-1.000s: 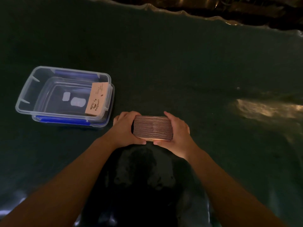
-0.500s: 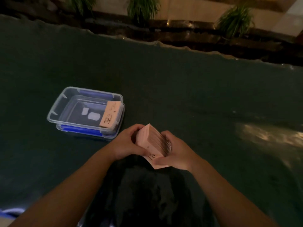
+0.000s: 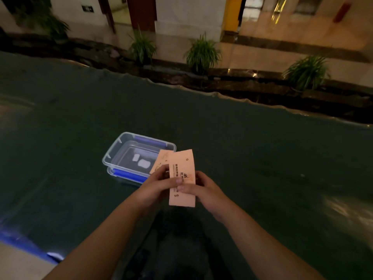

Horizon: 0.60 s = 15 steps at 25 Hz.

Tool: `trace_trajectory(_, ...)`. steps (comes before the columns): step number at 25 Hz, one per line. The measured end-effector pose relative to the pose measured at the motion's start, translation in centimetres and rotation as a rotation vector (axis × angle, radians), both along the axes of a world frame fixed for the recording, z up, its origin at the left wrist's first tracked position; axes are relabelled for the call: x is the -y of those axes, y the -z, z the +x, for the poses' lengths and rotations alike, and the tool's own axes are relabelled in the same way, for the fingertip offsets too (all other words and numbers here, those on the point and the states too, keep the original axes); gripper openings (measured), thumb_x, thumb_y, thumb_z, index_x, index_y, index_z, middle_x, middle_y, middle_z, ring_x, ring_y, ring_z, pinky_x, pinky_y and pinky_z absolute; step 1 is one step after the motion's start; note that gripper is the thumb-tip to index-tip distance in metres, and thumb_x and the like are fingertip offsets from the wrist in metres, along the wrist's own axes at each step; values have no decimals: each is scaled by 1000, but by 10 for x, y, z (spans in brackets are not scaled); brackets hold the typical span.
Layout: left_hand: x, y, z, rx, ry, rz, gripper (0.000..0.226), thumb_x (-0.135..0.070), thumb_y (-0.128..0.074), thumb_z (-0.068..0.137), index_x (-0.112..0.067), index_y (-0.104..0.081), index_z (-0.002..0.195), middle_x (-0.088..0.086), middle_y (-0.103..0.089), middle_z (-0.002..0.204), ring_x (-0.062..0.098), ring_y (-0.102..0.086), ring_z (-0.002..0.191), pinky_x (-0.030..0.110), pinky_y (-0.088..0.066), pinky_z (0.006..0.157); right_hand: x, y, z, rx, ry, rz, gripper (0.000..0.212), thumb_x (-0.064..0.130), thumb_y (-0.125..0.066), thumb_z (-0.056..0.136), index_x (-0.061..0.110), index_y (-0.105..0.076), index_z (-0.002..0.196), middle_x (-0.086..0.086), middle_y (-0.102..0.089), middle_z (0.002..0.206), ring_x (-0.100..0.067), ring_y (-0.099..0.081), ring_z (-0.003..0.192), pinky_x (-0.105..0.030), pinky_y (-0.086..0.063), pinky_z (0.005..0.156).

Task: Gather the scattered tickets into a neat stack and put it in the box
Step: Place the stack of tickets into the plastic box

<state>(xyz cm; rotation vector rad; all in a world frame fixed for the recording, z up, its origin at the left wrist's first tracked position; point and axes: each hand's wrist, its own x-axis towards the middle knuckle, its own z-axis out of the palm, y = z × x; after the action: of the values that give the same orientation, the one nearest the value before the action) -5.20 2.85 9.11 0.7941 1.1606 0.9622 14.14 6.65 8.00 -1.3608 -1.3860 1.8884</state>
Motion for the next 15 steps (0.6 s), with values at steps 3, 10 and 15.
trace_trajectory(3,-7,0,-29,-21,-46,-14,64,-31,-78,75,-21,-59,136,16,-71,128,36,-69,117,58,-54,101,-1,-11,-35,-14,-2,-69,78,59,-90,63,36,-63,133,5,-79,127,-15,-77,113,-38,-66,94)
trace_trajectory(10,-45,2,-135,21,-40,-121,62,-41,-81,80,-16,-63,133,16,-77,120,33,-73,111,46,-61,85,-35,-19,-135,22,142,-126,38,43,-70,99,30,-70,134,-3,-80,127,-26,-74,120,-53,-58,108)
trace_trajectory(15,-90,17,-181,47,-5,-234,42,-33,-75,90,-21,-63,128,13,-79,113,30,-77,104,46,-63,85,-60,-6,-192,63,240,-133,35,43,-65,103,30,-68,135,-2,-79,127,-24,-75,117,-52,-61,104)
